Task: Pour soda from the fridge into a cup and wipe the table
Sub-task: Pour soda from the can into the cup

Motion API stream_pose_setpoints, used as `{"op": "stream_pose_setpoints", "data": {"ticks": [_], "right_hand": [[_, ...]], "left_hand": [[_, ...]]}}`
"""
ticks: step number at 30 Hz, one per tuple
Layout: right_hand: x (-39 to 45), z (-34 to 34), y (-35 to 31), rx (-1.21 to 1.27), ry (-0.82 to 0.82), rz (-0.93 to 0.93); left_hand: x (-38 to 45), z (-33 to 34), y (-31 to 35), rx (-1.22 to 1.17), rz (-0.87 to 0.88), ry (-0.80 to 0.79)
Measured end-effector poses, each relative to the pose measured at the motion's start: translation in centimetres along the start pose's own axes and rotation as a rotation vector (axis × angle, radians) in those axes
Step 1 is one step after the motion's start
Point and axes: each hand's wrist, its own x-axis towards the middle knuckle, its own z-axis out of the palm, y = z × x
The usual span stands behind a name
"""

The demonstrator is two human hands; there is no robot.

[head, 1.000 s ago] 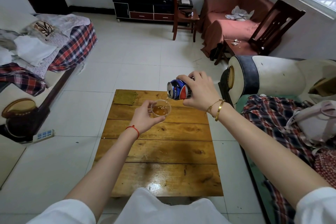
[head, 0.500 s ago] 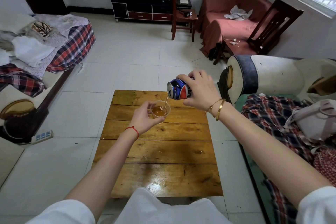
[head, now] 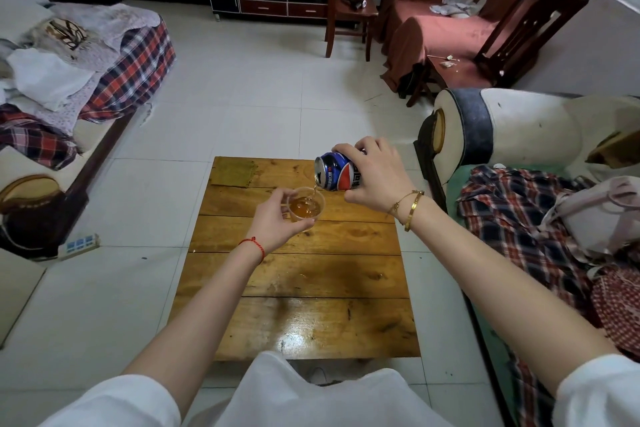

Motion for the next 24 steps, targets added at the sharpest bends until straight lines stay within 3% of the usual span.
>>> {"op": "stream_pose_setpoints", "data": {"ticks": [5, 16, 24], "right_hand": [[-0.3, 2.8, -0.1, 0.188, -0.046, 0.078], [-1.0, 9.2, 0.3, 0.903, -0.022, 0.373], [-3.1, 17.6, 0.9, 1.029, -0.056, 0.570]], "left_hand": [[-0.2, 0.6, -1.2, -0.042, -0.003, 0.017], [0.9, 0.4, -4.8, -0.108, -0.047, 0.099], [2.2, 2.1, -9.9, -0.061, -0.140, 0.111]]}}
